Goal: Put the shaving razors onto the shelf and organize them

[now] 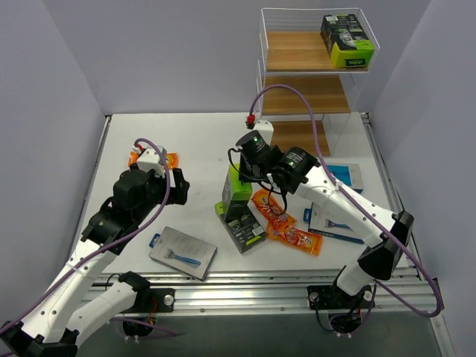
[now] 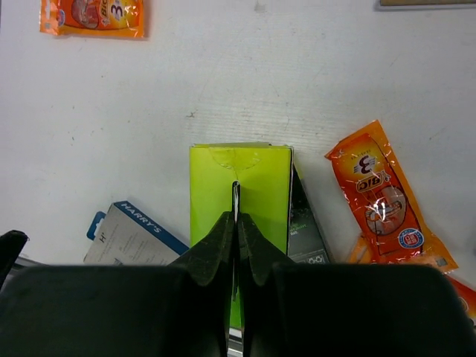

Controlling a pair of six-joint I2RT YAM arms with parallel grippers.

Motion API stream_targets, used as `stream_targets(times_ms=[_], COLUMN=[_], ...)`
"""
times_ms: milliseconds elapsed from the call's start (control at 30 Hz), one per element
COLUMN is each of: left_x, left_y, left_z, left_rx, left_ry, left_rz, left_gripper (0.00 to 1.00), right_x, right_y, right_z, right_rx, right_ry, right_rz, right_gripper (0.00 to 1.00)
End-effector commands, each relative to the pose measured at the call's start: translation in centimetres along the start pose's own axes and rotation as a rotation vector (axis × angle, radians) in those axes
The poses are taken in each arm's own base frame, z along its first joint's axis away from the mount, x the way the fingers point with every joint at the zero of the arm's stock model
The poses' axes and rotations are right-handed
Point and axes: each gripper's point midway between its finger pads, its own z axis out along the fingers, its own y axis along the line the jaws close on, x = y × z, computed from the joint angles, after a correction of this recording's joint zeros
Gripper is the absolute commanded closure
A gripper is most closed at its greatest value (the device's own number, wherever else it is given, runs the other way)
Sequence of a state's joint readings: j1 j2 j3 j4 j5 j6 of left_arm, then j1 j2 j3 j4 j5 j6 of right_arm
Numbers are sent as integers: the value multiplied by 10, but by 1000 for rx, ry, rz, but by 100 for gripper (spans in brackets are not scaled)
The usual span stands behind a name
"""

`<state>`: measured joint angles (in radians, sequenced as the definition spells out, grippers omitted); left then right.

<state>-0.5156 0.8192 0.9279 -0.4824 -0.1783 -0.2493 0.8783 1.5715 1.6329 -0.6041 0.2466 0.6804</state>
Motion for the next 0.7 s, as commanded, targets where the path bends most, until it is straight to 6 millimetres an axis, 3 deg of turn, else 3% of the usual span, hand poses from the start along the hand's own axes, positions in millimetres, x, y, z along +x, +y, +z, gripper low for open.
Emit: stream_targets(times_ms=[0,133,367,667], left_x=[-9,-8,-8,-10], left_y=[-2,-1,-1,-1], left_z=[0,0,0,-2], left_rx=[11,5,6,7], left_ry=[-33,-32,-31,-40], left_rz=[11,11,11,10], left_gripper=[4,4,4,5], right_x=[-65,-95,-135,-190], right_y=[2,1,-26,-45], right_z=[-54,-72,-104,-175], right_rx=[-74,-138,-127,-221], right_ry=[-200,-278,-415,-667], right_rz=[135,216,352,541], right_gripper=[100,100,100,100])
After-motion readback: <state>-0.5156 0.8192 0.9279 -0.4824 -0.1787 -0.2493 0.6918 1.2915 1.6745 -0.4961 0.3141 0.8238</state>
